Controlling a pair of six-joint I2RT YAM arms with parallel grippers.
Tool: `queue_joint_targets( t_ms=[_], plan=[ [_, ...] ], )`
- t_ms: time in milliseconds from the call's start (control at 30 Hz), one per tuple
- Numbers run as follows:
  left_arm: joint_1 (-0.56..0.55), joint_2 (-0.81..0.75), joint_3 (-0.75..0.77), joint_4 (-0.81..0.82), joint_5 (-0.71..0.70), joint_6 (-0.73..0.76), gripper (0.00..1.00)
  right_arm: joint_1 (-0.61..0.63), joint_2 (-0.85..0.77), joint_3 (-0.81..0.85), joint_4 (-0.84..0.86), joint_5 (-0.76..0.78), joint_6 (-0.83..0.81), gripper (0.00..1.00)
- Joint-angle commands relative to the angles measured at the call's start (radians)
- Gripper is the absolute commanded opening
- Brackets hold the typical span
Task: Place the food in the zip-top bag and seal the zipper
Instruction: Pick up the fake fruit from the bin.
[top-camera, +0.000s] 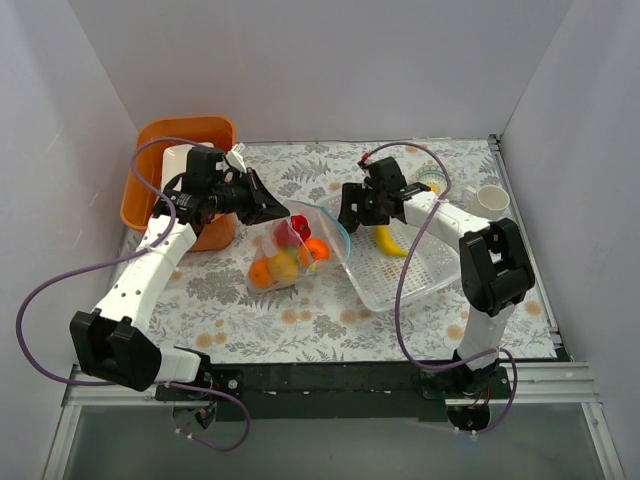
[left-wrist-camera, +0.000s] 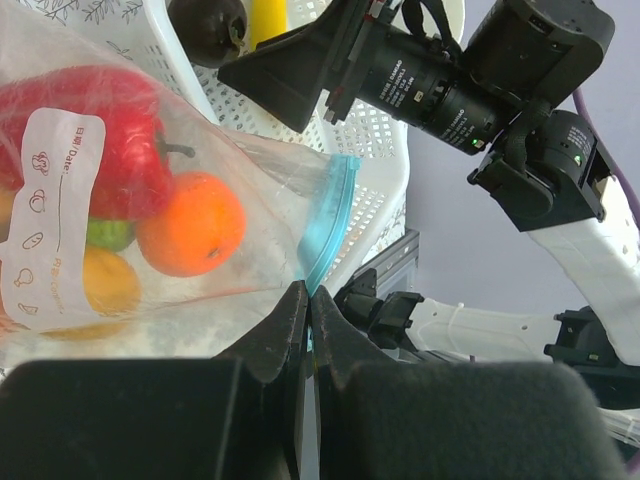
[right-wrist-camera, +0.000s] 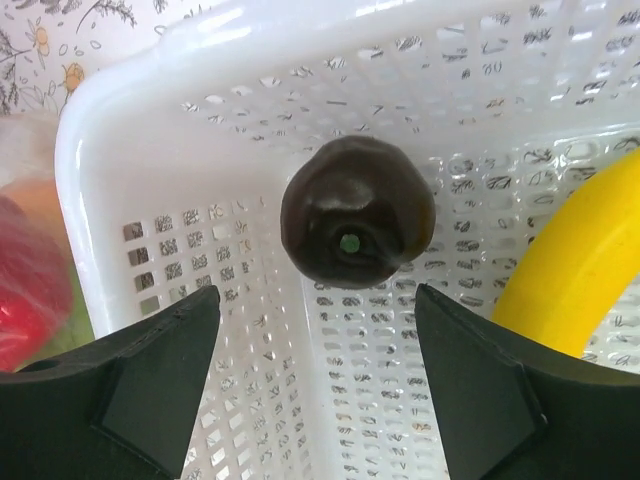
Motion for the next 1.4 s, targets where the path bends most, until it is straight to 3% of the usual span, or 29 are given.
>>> queue_joint_targets(
  t_ms=[0, 367, 467, 600, 800, 1367],
  plan=[
    [0.001, -0.041, -0.001, 0.018, 0.021, 0.006, 0.00, -0.001, 0.039, 0.075, -0.021, 0.019, -0.034, 0.86],
    [0.001, -0.033, 0.007, 0.018, 0.024, 0.007, 0.00, -0.001, 0.165, 0.154, -0.033, 0.058, -0.048, 0.86],
    [0.001, -0.035, 0.002, 0.017, 0.026, 0.006, 0.00, -0.001, 0.148, 0.125, -0.005, 0.063, -0.048, 0.82],
    [0.001, -0.036, -0.001, 0.017, 0.026, 0.007, 0.00, -0.001, 0.125, 0.105, -0.004, 0.055, -0.054, 0.56],
    [0.001, -0.033, -0.003, 0.020, 0.036, 0.004, 0.00, -0.001, 0.067, 0.071, 0.001, 0.048, -0.061, 0.29],
    [0.001, -0.006, 0.019, 0.030, 0.026, 0.007, 0.00, 0.056, -0.558, -0.185, 0.007, 0.083, 0.028, 0.31]
  ],
)
